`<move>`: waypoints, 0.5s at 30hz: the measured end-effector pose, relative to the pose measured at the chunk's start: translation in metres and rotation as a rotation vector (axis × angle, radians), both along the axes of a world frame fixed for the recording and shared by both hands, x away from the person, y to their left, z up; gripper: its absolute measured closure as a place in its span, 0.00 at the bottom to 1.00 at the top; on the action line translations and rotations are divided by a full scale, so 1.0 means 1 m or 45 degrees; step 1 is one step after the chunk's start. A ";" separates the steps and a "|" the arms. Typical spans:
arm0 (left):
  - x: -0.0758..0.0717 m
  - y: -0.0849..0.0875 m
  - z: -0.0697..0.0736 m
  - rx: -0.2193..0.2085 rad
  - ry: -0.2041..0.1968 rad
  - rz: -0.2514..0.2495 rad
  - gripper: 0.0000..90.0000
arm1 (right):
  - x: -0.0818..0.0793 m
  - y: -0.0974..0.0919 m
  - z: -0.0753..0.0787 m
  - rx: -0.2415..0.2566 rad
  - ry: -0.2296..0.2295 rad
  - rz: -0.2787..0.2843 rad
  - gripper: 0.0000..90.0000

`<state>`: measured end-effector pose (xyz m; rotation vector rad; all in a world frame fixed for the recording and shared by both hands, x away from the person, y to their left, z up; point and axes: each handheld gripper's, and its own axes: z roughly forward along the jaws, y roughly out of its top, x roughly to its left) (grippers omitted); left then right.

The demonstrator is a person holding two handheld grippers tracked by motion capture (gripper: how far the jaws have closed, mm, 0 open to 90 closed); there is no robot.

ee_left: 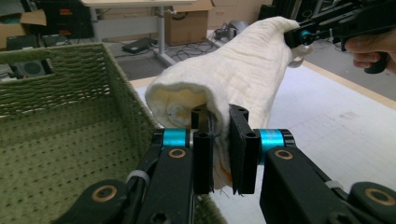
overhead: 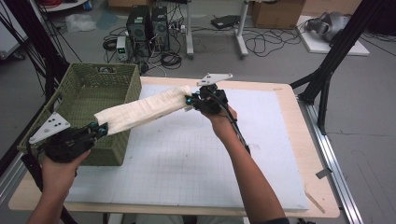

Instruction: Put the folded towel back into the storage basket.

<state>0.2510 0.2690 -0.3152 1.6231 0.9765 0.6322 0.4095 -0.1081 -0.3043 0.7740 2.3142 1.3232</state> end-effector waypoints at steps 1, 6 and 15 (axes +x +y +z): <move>-0.001 0.002 0.001 0.003 -0.003 0.006 0.90 | 0.002 0.004 0.001 -0.006 -0.006 0.005 0.90; -0.003 0.012 0.005 -0.001 -0.018 0.029 0.90 | 0.012 0.023 0.004 -0.007 -0.003 0.014 0.90; -0.009 0.031 0.006 -0.018 -0.030 0.077 0.90 | 0.026 0.055 0.011 -0.018 -0.010 0.045 0.90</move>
